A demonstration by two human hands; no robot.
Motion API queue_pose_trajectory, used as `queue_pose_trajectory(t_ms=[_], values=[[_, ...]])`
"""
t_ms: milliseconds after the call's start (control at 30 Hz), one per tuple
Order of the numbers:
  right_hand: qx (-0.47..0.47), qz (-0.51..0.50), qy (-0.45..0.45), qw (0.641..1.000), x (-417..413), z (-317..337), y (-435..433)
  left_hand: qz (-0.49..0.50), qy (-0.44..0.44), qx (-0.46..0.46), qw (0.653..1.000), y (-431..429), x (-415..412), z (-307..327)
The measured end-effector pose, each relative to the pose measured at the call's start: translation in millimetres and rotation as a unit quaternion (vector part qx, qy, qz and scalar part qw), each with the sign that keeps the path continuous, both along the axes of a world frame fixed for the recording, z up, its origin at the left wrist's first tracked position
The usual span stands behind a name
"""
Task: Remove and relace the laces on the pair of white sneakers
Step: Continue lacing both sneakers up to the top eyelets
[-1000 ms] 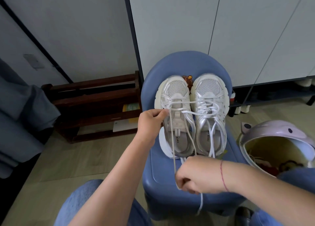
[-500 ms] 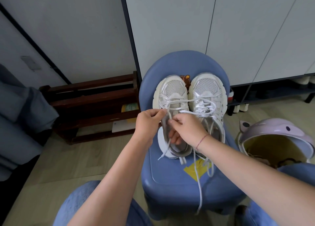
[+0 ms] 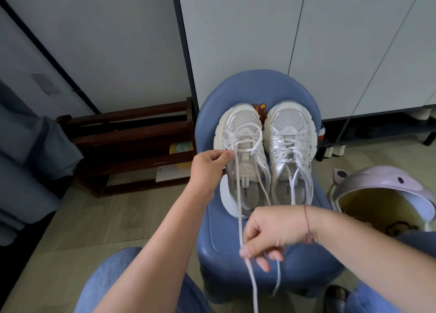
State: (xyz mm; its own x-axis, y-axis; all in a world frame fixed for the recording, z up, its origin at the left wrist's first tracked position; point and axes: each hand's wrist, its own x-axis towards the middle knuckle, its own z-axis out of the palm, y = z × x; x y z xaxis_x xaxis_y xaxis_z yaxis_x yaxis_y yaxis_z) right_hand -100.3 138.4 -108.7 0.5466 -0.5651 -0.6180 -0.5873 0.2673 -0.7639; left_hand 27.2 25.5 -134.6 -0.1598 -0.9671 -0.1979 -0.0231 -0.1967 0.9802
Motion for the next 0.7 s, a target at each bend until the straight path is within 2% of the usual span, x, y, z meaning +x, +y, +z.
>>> queue_pose_trajectory(t_ms=[100,200,333,433,500,567,700], values=[[-0.096,-0.159,0.049,0.981,-2,-9,-12,0.001,0.01,0.005,1.0,0,-1,1],[-0.187,-0.346,0.019,0.919,-6,-15,-27,0.0,0.008,0.005,1.0,0,-2,1],[-0.202,-0.429,-0.059,0.879,8,-19,-38,0.0,0.004,0.002,1.0,-1,-2,1],[-0.223,-0.454,-0.071,0.86,14,-20,-44,-0.003,0.004,0.001,1.0,-1,-2,0],[-0.24,-0.451,-0.061,0.858,13,-21,-46,-0.003,-0.001,0.001,1.0,-2,-2,-2],[-0.236,-0.429,-0.057,0.87,11,-20,-45,-0.003,-0.002,0.001,1.0,-3,-1,-3],[-0.112,-0.314,-0.089,0.939,9,-12,-32,-0.002,0.003,0.002,1.0,-3,-1,-3]])
